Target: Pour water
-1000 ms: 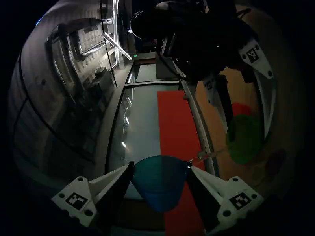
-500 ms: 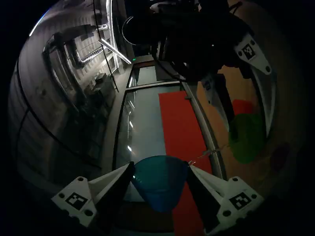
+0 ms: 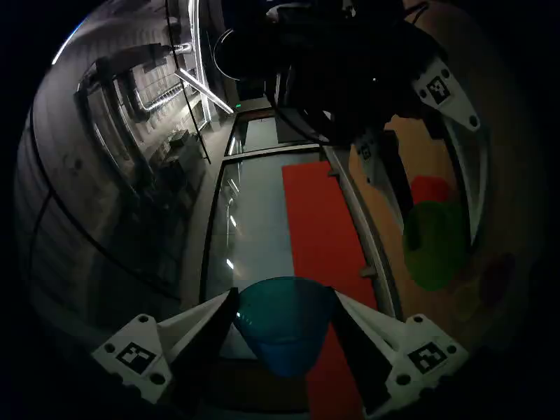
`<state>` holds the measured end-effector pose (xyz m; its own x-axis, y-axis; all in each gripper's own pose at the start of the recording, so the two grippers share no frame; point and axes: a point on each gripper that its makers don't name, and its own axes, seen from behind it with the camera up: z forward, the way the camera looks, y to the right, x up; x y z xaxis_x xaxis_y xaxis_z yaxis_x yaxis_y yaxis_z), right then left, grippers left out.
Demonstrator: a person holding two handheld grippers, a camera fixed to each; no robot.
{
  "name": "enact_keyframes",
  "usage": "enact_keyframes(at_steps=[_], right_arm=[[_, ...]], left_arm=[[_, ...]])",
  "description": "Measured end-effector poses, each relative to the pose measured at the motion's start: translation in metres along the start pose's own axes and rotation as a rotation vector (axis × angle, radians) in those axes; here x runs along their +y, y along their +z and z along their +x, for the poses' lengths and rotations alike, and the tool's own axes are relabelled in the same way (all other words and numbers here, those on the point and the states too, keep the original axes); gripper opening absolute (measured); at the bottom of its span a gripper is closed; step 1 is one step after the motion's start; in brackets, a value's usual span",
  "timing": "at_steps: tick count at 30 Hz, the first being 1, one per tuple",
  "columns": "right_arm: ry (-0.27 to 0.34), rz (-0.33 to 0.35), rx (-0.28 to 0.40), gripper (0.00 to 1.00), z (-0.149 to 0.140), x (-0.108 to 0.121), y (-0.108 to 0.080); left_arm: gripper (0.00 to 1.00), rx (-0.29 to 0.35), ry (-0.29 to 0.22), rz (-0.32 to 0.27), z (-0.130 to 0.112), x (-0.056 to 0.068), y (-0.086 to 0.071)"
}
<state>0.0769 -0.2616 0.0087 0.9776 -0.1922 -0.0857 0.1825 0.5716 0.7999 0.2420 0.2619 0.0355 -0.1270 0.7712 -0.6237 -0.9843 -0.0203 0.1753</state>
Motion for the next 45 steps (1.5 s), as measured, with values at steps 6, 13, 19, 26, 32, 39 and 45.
enact_keyframes(at_steps=[6,13,19,26,32,39,45], right_arm=[[0.001,-0.001,0.006,1.00,0.002,-0.001,0.000],[0.001,-0.004,0.015,1.00,0.006,0.000,-0.002],[0.003,-0.007,0.026,1.00,0.010,0.000,-0.004],[-0.001,-0.011,0.032,1.00,0.012,0.001,-0.005],[0.000,-0.013,0.037,1.00,0.013,0.002,-0.006],[-0.003,-0.016,0.040,1.00,0.014,0.002,-0.007],[0.000,-0.020,0.045,1.00,0.016,0.004,-0.009]], left_arm=[[0.90,0.007,-0.084,-0.009,-0.002,0.000,0.001],[0.90,0.017,-0.257,-0.032,-0.003,0.006,-0.001],[0.90,0.007,-0.425,-0.033,-0.007,0.009,-0.001],[0.90,-0.006,-0.621,-0.039,-0.014,0.014,-0.001],[0.90,-0.022,-0.772,-0.046,-0.018,0.017,-0.003],[0.90,-0.027,-0.959,-0.060,-0.024,0.021,-0.003],[0.90,-0.028,-1.119,-0.070,-0.030,0.021,-0.002]])
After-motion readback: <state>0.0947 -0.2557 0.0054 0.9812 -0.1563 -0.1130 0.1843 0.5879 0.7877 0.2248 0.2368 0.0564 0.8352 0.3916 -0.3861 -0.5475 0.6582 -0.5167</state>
